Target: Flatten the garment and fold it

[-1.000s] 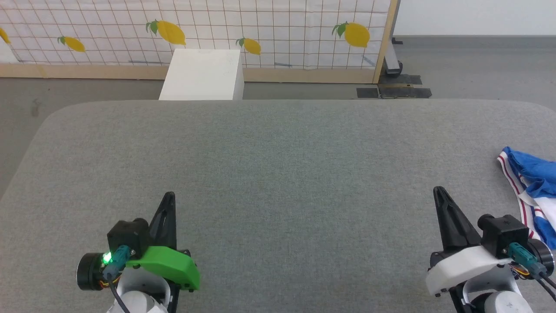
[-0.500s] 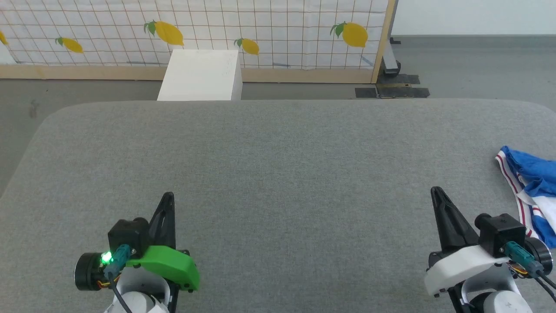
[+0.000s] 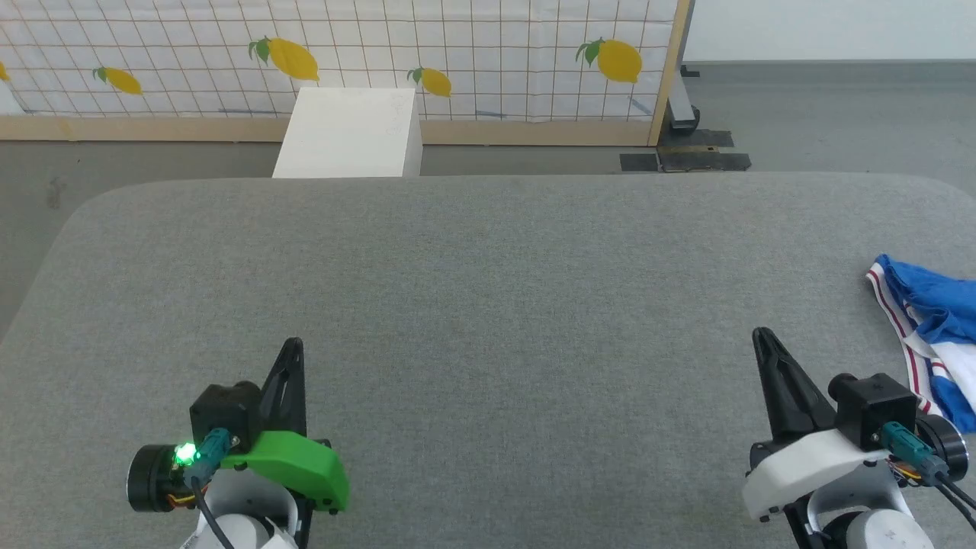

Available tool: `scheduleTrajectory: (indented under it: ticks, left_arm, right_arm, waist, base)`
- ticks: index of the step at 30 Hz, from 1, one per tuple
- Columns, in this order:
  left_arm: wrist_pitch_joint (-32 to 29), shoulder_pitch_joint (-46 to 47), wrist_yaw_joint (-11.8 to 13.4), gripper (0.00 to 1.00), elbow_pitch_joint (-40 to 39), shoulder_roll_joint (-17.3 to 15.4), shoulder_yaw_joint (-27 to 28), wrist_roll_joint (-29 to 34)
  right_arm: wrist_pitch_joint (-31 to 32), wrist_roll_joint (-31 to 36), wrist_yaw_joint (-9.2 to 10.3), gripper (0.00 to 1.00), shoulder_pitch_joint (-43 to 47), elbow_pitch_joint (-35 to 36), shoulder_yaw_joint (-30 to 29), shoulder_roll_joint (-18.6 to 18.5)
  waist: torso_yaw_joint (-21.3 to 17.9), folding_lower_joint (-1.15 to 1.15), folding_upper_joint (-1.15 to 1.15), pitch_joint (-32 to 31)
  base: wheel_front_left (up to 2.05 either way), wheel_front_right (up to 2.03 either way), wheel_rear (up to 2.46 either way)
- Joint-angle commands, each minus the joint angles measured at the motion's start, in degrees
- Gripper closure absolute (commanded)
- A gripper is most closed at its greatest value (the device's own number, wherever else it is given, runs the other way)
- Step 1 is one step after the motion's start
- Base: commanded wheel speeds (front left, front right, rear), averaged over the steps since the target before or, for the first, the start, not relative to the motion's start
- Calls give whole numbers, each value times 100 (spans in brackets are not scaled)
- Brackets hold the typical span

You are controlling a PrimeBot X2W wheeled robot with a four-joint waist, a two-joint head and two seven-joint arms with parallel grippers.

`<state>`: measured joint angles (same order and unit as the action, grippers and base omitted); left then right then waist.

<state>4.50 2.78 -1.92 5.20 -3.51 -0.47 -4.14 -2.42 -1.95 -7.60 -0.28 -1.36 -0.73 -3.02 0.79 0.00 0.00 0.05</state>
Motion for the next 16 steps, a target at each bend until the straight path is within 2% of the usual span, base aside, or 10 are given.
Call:
scheduleTrajectory:
  ticks: [1,16]
  left_arm:
    - [-30,-101,35,100,-51,33,22,91]
    - [-214,-179,104,100,-257,46,33,233]
  right_arm:
    - [34,48,8,100,20,38,7,10]
    - [126,113,9,100,23,81,36,11]
  waist:
    - [-3,0,0,0]
    - [-36,0,0,-2]
  base:
    - [0,0,0]
    - [0,0,0]
